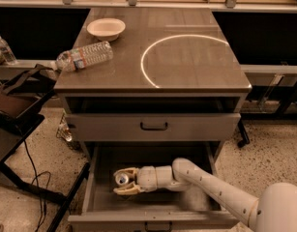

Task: Place redbull can into middle drawer

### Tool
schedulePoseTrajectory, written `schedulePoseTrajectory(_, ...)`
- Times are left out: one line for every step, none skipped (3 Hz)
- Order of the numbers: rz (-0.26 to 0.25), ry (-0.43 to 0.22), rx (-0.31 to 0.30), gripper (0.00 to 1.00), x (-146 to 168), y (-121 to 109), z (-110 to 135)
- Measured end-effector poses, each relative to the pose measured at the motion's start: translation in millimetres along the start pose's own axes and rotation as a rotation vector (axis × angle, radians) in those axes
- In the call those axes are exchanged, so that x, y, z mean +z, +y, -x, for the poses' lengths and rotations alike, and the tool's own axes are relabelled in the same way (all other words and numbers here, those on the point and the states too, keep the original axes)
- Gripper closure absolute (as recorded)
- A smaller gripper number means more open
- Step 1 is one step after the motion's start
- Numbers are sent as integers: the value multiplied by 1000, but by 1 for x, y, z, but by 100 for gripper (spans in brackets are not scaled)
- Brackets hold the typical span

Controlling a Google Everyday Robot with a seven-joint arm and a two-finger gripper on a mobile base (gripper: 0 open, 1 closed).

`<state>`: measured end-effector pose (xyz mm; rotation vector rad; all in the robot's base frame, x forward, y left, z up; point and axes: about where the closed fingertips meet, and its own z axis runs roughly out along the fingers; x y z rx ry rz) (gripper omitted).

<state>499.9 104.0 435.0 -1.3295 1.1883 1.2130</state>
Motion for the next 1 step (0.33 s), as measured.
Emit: schedulePoseTrajectory(4,-2,1,4,2,1,0)
